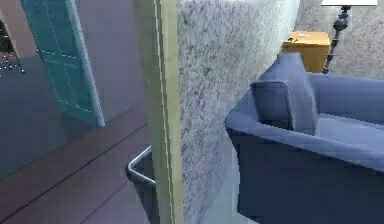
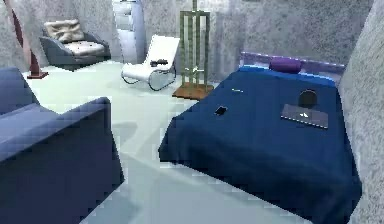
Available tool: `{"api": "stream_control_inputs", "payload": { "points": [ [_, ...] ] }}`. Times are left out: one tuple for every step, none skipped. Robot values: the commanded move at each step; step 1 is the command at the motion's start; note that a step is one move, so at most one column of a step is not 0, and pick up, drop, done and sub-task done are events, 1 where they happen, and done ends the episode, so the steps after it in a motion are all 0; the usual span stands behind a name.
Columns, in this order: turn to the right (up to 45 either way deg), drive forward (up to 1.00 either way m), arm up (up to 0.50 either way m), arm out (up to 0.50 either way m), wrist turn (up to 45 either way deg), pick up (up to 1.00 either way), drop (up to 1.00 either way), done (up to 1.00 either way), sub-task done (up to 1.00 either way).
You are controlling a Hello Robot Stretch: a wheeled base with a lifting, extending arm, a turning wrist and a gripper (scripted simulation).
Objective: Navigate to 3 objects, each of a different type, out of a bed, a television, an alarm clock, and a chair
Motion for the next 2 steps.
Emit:
{"api": "stream_control_inputs", "payload": {
  "points": [
    [45.0,0.00,0.00,0.00,0.0,0.00,0.00,0.00,0.00],
    [45.0,0.00,0.00,0.00,0.0,0.00,0.00,0.00,0.00]
  ]
}}
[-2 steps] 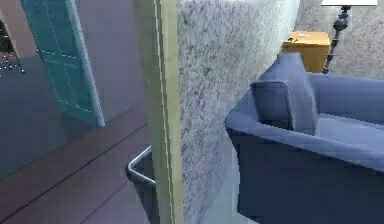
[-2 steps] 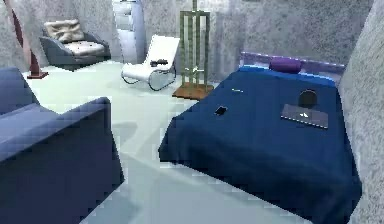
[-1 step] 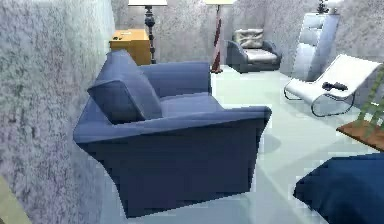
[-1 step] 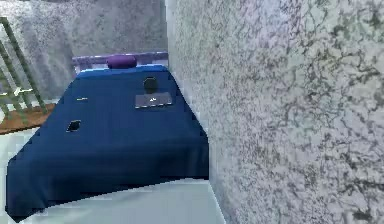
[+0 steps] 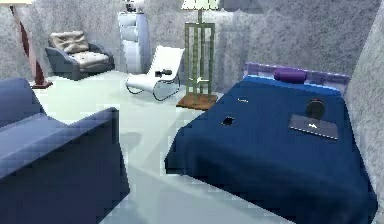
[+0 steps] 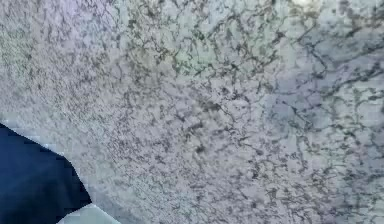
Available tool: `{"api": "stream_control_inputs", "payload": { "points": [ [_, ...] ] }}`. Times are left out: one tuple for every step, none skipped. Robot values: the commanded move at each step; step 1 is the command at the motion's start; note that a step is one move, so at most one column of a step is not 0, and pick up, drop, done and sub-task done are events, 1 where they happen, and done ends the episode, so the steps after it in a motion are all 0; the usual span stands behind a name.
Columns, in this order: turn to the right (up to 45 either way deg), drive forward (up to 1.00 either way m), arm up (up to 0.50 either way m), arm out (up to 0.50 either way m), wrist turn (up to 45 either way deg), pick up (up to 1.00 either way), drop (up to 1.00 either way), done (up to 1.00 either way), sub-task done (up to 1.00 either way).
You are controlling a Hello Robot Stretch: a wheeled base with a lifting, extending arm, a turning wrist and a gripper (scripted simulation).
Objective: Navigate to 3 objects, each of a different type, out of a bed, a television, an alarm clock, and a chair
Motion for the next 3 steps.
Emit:
{"api": "stream_control_inputs", "payload": {
  "points": [
    [30.0,0.00,0.00,0.00,0.0,0.00,0.00,0.00,0.00],
    [0.0,0.45,0.00,0.00,0.0,0.00,0.00,0.00,0.00],
    [0.0,0.00,0.00,0.00,0.0,0.00,0.00,0.00,1.00]
  ]
}}
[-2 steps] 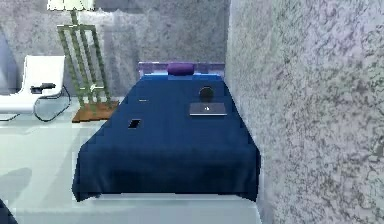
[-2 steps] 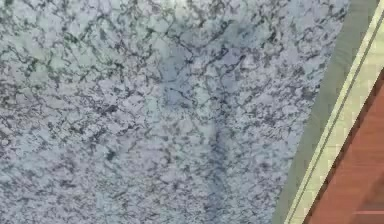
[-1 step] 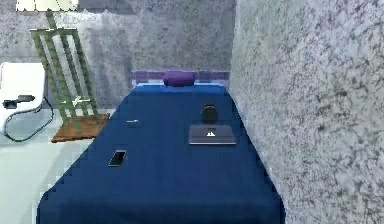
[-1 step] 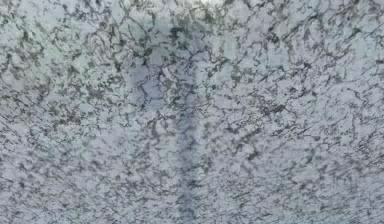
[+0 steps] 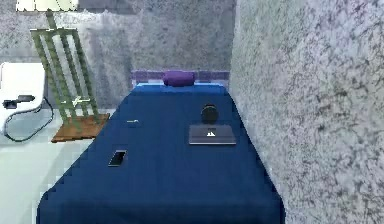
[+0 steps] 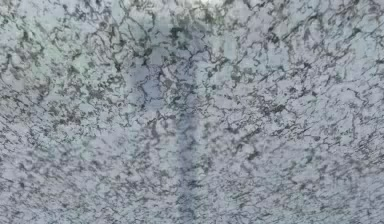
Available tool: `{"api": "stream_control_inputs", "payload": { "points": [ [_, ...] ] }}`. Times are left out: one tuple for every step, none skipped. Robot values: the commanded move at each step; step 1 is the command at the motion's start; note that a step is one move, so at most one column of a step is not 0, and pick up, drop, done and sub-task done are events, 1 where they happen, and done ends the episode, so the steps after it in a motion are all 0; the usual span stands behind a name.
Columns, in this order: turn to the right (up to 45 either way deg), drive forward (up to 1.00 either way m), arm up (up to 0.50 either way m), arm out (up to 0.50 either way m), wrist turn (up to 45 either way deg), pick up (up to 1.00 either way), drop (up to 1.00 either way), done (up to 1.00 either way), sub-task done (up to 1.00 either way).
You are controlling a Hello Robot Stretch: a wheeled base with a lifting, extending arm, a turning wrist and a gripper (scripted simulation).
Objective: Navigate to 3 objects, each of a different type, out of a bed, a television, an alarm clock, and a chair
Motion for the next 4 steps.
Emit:
{"api": "stream_control_inputs", "payload": {
  "points": [
    [-45.0,0.00,0.00,0.00,0.0,0.00,0.00,0.00,0.00],
    [-45.0,0.00,0.00,0.00,0.0,0.00,0.00,0.00,0.00],
    [-45.0,0.00,0.00,0.00,0.0,0.00,0.00,0.00,0.00],
    [-42.0,0.00,0.00,0.00,0.0,0.00,0.00,0.00,0.00]
  ]
}}
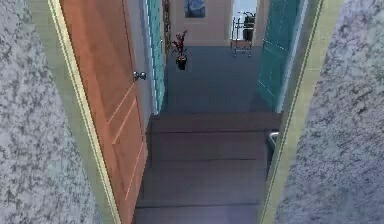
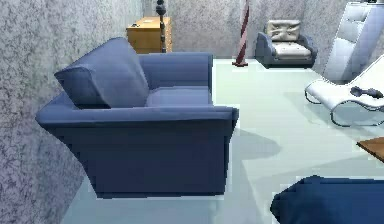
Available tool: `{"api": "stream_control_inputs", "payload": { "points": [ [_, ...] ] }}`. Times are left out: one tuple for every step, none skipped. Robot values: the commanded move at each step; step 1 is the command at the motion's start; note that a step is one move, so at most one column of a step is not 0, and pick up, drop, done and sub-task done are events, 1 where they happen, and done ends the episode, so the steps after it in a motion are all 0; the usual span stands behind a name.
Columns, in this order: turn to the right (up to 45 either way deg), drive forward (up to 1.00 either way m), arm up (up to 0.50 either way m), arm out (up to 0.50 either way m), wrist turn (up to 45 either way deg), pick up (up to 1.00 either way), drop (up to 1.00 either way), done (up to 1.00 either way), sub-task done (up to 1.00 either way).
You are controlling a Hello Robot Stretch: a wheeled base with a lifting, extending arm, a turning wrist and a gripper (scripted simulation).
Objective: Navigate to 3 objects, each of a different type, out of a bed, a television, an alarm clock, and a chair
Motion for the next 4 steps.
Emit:
{"api": "stream_control_inputs", "payload": {
  "points": [
    [0.0,0.75,0.00,0.00,0.0,0.00,0.00,0.00,0.00],
    [12.0,0.00,0.00,0.00,0.0,0.00,0.00,0.00,0.00],
    [0.0,1.00,0.00,0.00,0.0,0.00,0.00,0.00,0.00],
    [3.0,0.00,0.00,0.00,0.0,0.00,0.00,0.00,0.00]
  ]
}}
